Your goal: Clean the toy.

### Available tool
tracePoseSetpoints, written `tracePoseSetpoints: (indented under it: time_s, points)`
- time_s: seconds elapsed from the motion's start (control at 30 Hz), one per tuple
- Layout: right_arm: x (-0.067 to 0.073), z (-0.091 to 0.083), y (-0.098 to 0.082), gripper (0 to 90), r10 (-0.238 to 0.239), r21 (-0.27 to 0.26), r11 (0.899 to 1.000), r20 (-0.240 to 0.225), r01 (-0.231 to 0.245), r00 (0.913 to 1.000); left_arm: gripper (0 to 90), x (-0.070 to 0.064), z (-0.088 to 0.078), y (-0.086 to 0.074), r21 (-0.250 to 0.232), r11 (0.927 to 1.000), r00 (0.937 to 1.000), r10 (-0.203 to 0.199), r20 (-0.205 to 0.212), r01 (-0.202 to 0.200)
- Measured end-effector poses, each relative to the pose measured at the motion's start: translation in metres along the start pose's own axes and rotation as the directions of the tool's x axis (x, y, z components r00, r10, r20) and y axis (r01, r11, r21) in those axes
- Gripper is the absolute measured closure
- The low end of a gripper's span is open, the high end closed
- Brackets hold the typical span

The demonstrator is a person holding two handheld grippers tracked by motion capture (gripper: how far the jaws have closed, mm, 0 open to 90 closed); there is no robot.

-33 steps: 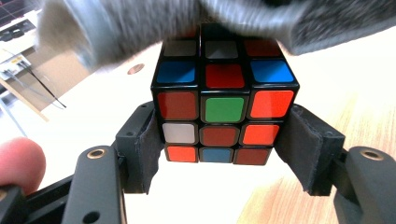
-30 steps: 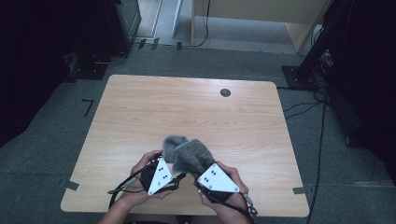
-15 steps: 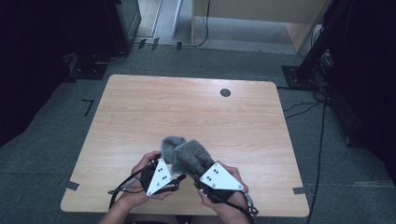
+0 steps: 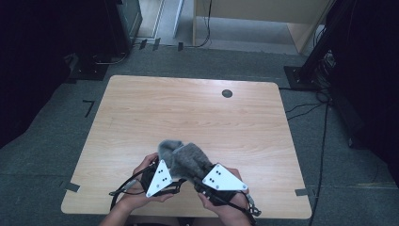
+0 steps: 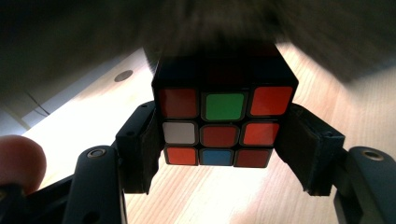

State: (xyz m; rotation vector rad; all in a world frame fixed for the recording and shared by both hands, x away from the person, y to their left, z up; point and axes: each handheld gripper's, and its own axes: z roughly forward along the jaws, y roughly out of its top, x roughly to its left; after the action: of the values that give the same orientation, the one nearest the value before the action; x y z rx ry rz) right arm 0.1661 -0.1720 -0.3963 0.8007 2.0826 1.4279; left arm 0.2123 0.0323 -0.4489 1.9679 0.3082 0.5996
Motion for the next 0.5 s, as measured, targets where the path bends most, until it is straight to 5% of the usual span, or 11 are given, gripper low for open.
tracePoseSetpoints:
  time_s: [0.13, 0.2, 0.3, 0.37, 0.5]
  points:
    - [-0.004, 0.003, -0.004, 69.2, 0.015, 0.013, 1.000, -0.004, -0.015, 0.9999, 35.0, 0.002, -0.002, -0.001, -0.009, 0.9999, 0.9999, -0.009, 0.010, 0.009]
    - [-0.010, 0.000, -0.003, 69.5, 0.006, 0.029, 1.000, 0.084, -0.008, 0.9964, 35.0, 0.002, -0.002, -0.001, -0.014, 0.9998, 0.9999, -0.013, 0.011, 0.013]
    - [-0.022, -0.005, -0.004, 69.5, 0.062, 0.027, 0.997, 0.135, -0.066, 0.9890, 35.0, 0.002, -0.002, -0.001, -0.015, 0.9998, 0.9999, -0.010, 0.007, 0.010]
    - [-0.024, -0.007, -0.003, 69.5, 0.106, 0.005, 0.994, 0.092, -0.107, 0.9900, 34.9, 0.001, 0.000, -0.002, -0.002, 1.0000, 1.0000, 0.002, 0.000, -0.002]
    - [-0.004, 0.000, 0.000, 69.3, 0.039, 0.014, 0.999, -0.011, -0.039, 0.9992, 35.0, 0.001, -0.001, 0.000, -0.011, 0.9999, 0.9999, -0.008, 0.014, 0.008]
